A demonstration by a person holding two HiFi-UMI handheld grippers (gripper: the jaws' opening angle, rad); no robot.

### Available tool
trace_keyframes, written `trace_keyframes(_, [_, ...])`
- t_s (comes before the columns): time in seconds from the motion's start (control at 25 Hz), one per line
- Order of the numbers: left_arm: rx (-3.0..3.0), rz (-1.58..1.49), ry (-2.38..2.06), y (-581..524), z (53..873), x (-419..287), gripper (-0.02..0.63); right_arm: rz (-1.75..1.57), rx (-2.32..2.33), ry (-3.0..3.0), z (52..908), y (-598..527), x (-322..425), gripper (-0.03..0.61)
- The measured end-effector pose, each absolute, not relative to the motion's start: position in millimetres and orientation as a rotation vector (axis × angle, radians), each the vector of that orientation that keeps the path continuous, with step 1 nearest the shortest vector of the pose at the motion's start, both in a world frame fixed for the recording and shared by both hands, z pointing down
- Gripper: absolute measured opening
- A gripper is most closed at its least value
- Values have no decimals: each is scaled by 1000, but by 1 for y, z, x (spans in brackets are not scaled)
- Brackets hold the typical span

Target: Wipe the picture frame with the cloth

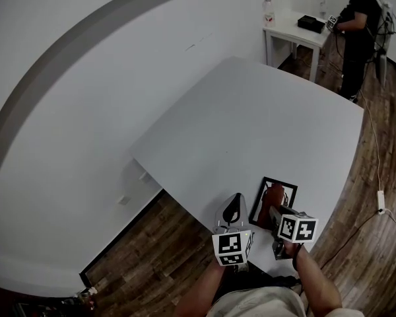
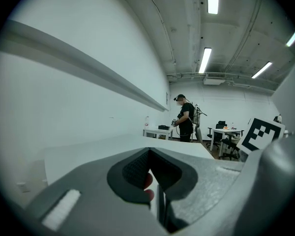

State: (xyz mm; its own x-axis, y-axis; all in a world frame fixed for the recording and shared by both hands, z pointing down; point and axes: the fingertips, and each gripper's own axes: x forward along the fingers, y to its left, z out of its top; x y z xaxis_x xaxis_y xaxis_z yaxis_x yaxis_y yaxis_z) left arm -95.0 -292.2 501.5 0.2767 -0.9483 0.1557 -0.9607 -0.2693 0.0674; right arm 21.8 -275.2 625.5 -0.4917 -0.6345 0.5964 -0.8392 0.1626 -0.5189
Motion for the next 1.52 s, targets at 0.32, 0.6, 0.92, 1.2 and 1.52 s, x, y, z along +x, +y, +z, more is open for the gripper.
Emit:
trace_keyframes(0.32, [2359,134,-1839,-286,501,-115,0,1215,1284,-2145,669,-261,-41,100])
trace_keyframes(0.6, [2355,139,-1834,-286,504,-117,0,1199,1318,-2086,684,-255,-16,100])
trace_keyframes(0.92, [2372,140,-1802,-288,507,-104,0,1230,1466,-1975,690,-231,68,100])
trace_keyframes(1.2, [2394,140,-1774,-291,506,-90,0,1261,1503,-1954,695,-224,87,101])
trace_keyframes(1.52, [2425,121,-1768,-292,494,-86,0,872,1669,-2245,602,-251,100,100])
